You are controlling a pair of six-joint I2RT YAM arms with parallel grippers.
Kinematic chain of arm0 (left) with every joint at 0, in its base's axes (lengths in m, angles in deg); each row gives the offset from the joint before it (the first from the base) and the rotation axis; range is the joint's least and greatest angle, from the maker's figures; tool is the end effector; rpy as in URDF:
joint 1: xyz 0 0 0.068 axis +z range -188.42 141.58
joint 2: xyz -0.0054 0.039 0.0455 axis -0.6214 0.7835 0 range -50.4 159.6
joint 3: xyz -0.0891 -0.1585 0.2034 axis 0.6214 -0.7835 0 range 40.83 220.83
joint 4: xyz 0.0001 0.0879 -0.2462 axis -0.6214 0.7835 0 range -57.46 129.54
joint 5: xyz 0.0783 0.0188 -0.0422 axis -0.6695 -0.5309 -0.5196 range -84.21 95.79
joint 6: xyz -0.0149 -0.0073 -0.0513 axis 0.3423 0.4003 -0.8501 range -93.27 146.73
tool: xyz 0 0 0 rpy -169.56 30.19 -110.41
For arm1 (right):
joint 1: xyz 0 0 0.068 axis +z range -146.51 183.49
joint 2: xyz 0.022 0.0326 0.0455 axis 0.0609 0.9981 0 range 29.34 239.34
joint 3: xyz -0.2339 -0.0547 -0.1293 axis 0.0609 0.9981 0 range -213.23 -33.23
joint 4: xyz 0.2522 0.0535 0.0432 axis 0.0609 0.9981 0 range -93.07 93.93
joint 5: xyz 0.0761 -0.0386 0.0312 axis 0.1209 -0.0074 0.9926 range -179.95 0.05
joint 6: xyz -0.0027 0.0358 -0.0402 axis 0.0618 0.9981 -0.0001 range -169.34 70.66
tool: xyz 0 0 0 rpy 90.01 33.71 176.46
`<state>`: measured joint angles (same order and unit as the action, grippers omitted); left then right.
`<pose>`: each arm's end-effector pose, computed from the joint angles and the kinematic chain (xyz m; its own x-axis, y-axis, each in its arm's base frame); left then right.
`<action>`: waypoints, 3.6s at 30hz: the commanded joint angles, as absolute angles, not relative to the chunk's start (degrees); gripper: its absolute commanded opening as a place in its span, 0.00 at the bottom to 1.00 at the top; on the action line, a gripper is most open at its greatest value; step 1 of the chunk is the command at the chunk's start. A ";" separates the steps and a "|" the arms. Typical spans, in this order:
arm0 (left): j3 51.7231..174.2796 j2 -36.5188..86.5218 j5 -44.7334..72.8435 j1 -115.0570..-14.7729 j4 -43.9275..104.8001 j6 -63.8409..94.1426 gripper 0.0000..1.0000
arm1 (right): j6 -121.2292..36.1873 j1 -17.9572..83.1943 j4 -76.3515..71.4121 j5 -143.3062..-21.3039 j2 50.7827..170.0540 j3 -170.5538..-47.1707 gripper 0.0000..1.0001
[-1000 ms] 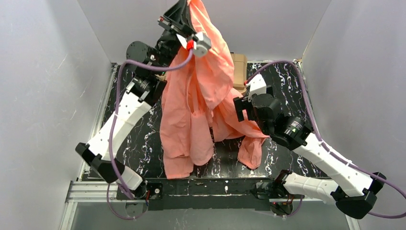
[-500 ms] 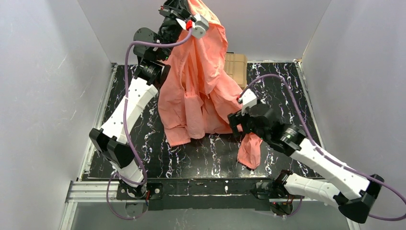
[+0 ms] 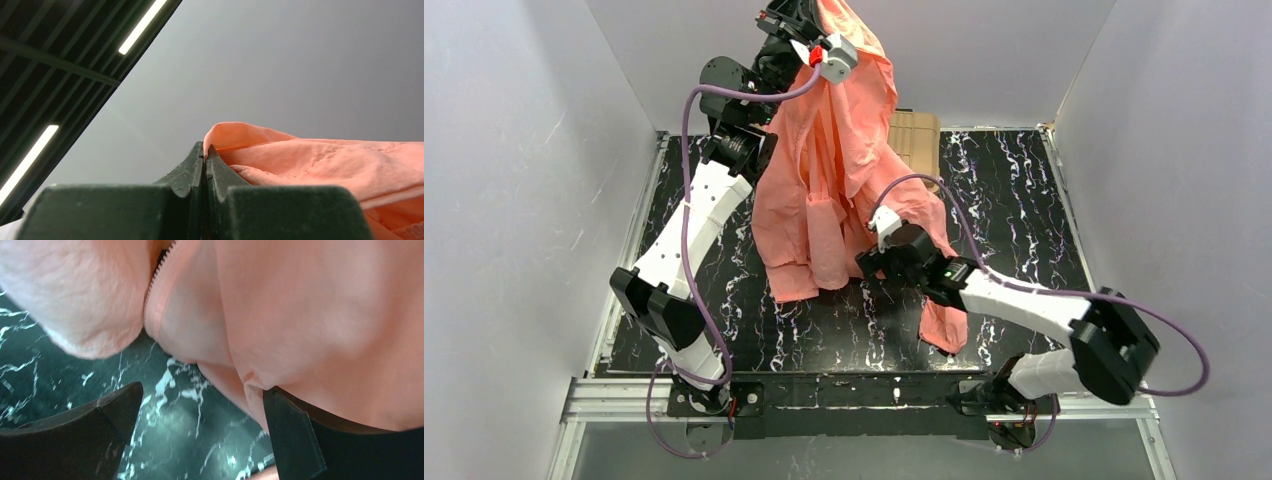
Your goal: Zip up the jacket
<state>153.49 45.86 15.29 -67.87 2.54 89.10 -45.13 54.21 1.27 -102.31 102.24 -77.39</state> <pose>0.2950 -0.1734 0.5816 0.8098 0.5463 -0.2139 -0.2878 0.6877 0.6665 0.1814 0.2096 0.2412 -0.3917 -0.3658 -0.8442 -0.6154 0.7863 -0.0551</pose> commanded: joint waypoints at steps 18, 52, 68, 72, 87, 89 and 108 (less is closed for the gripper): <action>152.32 43.68 15.00 -67.00 -2.03 88.37 0.00 | -42.72 54.39 -25.04 -99.51 112.94 -77.21 0.01; 110.06 9.90 29.42 -65.44 33.05 61.24 0.95 | -15.32 43.76 12.54 -62.82 95.68 -100.38 0.01; 96.35 -1.70 56.93 -65.07 47.48 37.60 0.84 | -12.59 43.13 8.91 -53.83 98.53 -107.45 0.01; 96.55 1.43 59.63 -65.05 44.96 35.47 0.76 | -10.31 42.95 5.92 -53.09 98.17 -106.51 0.01; 96.11 6.29 56.48 -65.75 37.42 30.88 0.15 | -5.59 42.71 -1.15 -52.02 98.60 -105.13 0.01; 96.33 5.65 54.69 -65.75 38.15 31.37 0.06 | -7.09 42.42 1.10 -52.60 98.32 -105.59 0.01; 106.91 -0.41 56.30 -65.75 66.13 41.55 0.00 | -34.80 35.05 25.96 -45.93 96.69 -106.45 0.06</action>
